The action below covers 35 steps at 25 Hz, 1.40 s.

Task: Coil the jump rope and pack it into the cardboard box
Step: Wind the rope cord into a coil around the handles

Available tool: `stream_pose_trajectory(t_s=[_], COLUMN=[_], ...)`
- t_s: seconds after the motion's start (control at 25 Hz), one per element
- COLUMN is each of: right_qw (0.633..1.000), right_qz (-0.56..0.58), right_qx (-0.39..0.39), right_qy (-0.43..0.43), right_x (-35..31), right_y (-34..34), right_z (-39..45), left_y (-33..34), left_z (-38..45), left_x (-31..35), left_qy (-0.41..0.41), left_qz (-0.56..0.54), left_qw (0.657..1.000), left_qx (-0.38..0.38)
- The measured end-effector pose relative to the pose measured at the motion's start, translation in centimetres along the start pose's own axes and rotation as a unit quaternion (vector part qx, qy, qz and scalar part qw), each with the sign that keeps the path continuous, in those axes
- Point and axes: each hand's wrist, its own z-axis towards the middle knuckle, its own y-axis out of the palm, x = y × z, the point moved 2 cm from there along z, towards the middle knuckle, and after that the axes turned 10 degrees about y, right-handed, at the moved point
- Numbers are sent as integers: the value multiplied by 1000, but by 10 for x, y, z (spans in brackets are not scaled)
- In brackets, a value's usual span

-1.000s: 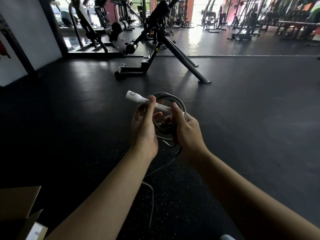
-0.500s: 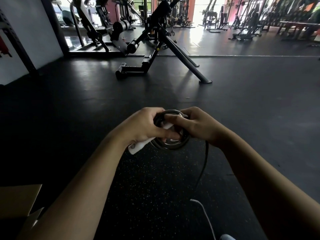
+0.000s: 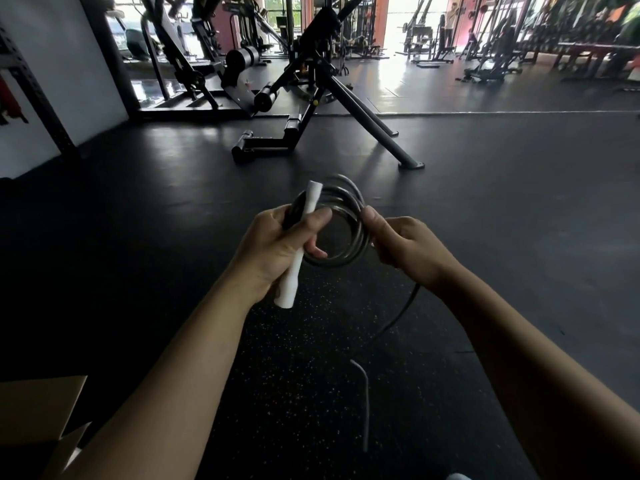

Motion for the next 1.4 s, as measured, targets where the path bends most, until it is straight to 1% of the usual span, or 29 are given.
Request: stream_pose_trajectory(t_s=[0.08, 0.12, 0.2, 0.28, 0.32, 0.36, 0.44, 0.48, 0.52, 0.6, 0.64, 0.68, 0.72, 0.8, 0.84, 0.92, 0.96, 1.0, 1.04, 1.08, 1.12, 1.16, 1.2, 1.24, 1.28, 1.32, 1.4], right_qw=[999, 998, 993, 982, 975, 969, 950, 934, 912, 871, 865, 872, 888, 932, 949, 972, 981, 989, 995, 998, 999, 999, 998, 997, 996, 994, 991], right_qz=[39, 65, 103, 148, 180, 216, 302, 354, 406, 486, 496, 485, 456, 361, 313, 233, 194, 150, 103, 62, 33, 6, -20, -48, -75, -99, -126], right_qx=[-4, -19, -64, -115, -128, -121, -69, -37, -9, 20, 22, 22, 21, 26, 25, 19, 15, 8, 0, -11, -24, -34, -37, -34, -28, -26, -36], right_qy=[0, 3, 13, 14, 12, 17, 30, 38, 51, 73, 74, 68, 53, 15, 2, 2, 4, -1, -11, -21, -29, -35, -42, -46, -47, -47, -42], right_x=[1, 1, 1, 0, -2, -5, -11, -13, -15, -18, -18, -16, -13, -9, -7, -4, -2, -2, -2, -3, -5, -5, -6, -7, -6, -6, -4], right_y=[2, 5, 15, 33, 43, 54, 74, 82, 87, 87, 83, 77, 69, 50, 40, 22, 15, 10, 7, 6, 7, 8, 8, 8, 8, 8, 11], right_z=[1, 2, 0, -7, -12, -17, -25, -27, -29, -28, -25, -21, -16, -6, -1, 4, 7, 8, 9, 9, 9, 10, 10, 11, 11, 9, 6], left_y=[12, 20, 36, 45, 46, 46, 48, 50, 54, 59, 58, 56, 50, 36, 25, 0, -14, -26, -33, -36, -31, -21, -7, 7, 17, 22, 21], left_z=[1, 0, -4, -8, -10, -11, -16, -20, -23, -26, -27, -28, -27, -20, -16, -8, -4, 0, 2, 4, 5, 3, 0, -4, -6, -8, -7], left_x=[-3, -4, -6, -9, -12, -16, -20, -21, -21, -21, -22, -22, -26, -33, -35, -31, -24, -15, -3, 8, 19, 30, 36, 38, 37, 31, 18], left_qy=[-5, -23, -87, -122, -125, -126, -139, -144, -145, -137, -132, -134, -139, -136, -124, -85, -73, -67, -54, -29, 2, 31, 52, 65, 71, 67, 36], left_qz=[-77, -116, -197, -242, -241, -223, -161, -136, -121, -133, -151, -158, -154, -155, -179, -220, -200, -148, -56, 68, 191, 288, 353, 391, 406, 401, 364], left_qw=[994, 985, 951, 910, 897, 893, 902, 906, 912, 925, 928, 934, 942, 964, 969, 972, 977, 985, 992, 989, 968, 936, 905, 882, 872, 873, 890], left_qx=[80, 127, 222, 313, 349, 371, 377, 373, 364, 329, 313, 291, 262, 171, 117, 20, -25, -62, -97, -129, -164, -199, -231, -254, -265, -270, -271])
